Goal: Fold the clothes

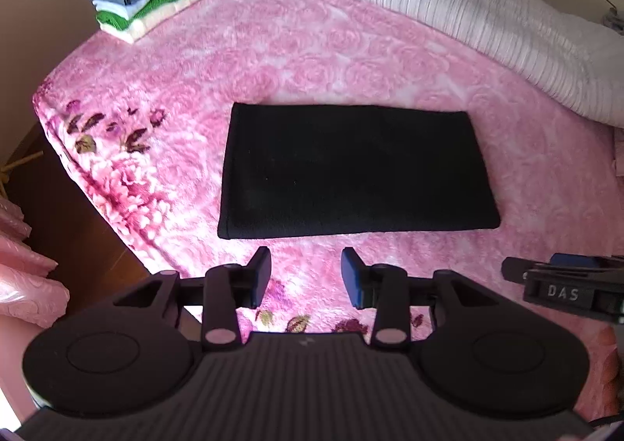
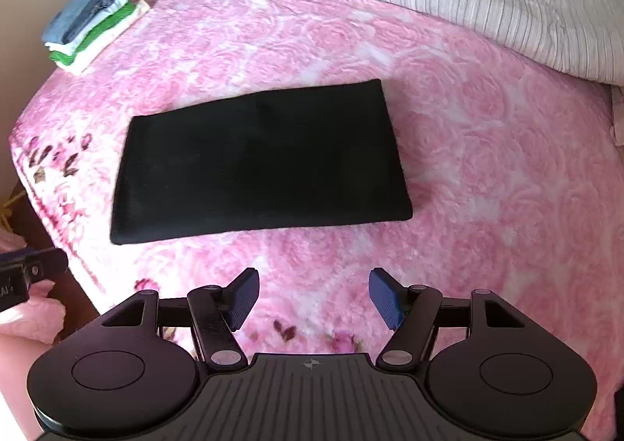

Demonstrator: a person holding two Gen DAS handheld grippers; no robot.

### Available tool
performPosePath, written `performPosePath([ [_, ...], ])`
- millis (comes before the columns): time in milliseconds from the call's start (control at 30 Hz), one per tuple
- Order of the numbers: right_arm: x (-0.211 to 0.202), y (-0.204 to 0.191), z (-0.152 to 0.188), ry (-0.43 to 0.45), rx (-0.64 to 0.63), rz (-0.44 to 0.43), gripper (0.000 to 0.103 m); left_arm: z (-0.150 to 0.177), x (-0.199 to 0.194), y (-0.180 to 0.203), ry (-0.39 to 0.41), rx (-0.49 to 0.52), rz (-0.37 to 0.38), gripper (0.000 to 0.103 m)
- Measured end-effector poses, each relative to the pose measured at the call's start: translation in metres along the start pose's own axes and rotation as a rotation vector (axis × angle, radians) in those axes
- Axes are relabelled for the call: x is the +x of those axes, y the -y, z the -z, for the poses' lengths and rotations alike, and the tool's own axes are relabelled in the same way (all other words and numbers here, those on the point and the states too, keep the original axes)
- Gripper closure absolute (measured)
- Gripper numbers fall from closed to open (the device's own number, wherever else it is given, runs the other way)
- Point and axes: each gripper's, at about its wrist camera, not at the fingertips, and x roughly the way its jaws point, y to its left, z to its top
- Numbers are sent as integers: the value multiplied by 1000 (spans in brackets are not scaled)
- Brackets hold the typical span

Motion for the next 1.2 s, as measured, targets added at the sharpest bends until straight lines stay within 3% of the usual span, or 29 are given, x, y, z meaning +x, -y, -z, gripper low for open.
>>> performPosePath([
  [300,-24,-1,16,20,-52,-13,37,26,-38,3,31,-11,-6,66],
  [600,-48,-14,14,88,-123,-34,37,31,-65,-5,85,-51,-21,66],
  [1200,-47,-16,-2,98,-147,-51,37,22,-53,-10,60,-83,-26,65],
])
